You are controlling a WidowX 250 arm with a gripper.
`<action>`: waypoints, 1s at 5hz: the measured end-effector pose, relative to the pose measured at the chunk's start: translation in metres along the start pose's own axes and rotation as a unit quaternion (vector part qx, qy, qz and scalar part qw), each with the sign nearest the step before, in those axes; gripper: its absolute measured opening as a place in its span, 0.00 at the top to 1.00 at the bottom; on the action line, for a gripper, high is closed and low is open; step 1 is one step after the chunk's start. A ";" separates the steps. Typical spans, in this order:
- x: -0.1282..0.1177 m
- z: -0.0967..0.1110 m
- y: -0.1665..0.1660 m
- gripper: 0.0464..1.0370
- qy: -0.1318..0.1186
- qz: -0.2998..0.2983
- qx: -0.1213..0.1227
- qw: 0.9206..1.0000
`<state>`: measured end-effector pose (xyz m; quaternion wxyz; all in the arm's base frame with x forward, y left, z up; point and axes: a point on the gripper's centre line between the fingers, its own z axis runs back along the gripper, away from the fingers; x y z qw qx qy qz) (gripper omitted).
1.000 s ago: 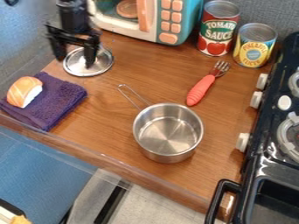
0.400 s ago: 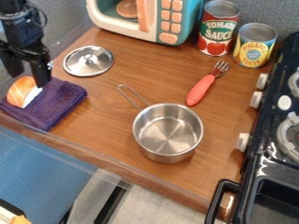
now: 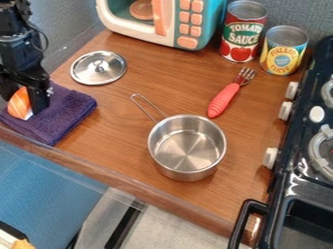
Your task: Move the orange thing to the top right of the table
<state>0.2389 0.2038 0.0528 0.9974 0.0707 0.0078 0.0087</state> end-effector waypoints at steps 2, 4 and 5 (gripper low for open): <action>0.002 -0.002 -0.009 0.46 0.000 -0.023 -0.003 1.000; 0.017 0.012 -0.027 0.46 -0.007 -0.014 -0.035 0.999; 0.044 0.030 -0.061 0.46 -0.022 -0.034 -0.050 0.998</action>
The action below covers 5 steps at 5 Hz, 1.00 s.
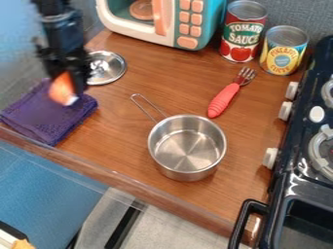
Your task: Move the orange thing to the top right of the table
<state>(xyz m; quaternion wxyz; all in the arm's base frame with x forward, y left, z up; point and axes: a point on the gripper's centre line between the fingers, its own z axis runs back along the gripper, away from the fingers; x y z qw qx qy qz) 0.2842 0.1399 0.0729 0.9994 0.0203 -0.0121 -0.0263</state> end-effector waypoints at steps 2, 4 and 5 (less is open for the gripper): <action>0.059 -0.014 -0.077 0.46 0.011 -0.031 -0.002 0.999; 0.083 -0.023 -0.119 0.46 0.014 -0.056 0.006 0.998; 0.084 -0.024 -0.125 0.46 0.012 -0.055 -0.002 0.998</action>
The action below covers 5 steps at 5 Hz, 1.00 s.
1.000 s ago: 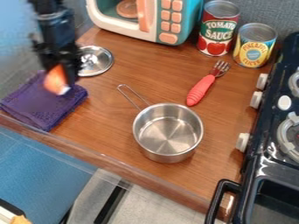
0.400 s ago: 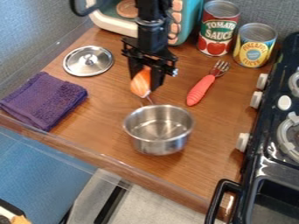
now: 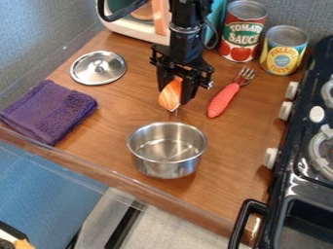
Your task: Move the orange thing to the top right of the table
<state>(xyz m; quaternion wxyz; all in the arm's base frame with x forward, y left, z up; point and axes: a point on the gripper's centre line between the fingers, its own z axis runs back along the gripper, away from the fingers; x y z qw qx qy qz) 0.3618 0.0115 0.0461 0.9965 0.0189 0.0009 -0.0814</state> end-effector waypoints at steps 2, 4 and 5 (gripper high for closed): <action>0.014 0.000 -0.013 0.46 -0.023 -0.002 -0.002 1.000; 0.034 0.018 -0.017 0.46 -0.058 0.005 -0.010 0.998; 0.044 0.025 -0.013 0.46 -0.065 0.012 -0.003 0.998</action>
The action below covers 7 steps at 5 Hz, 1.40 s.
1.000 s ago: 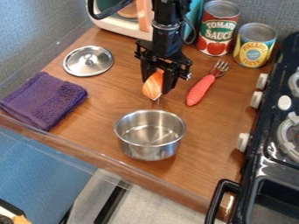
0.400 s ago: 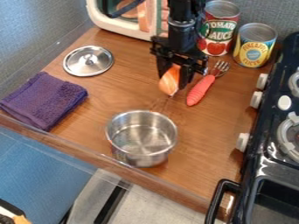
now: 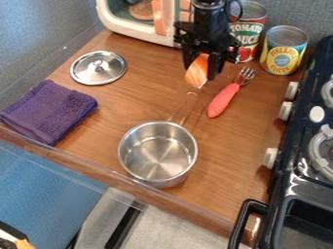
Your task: Move the orange thing to the top right of the table
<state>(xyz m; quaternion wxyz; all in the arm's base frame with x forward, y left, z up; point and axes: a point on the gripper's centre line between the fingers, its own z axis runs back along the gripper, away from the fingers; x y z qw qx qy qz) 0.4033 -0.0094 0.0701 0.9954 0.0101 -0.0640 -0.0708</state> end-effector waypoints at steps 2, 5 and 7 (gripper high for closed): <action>0.013 -0.033 0.005 0.46 0.033 0.012 0.009 0.999; 0.012 -0.026 0.005 0.03 0.038 -0.003 -0.025 0.999; 0.011 0.034 0.015 0.04 0.000 0.011 -0.019 1.000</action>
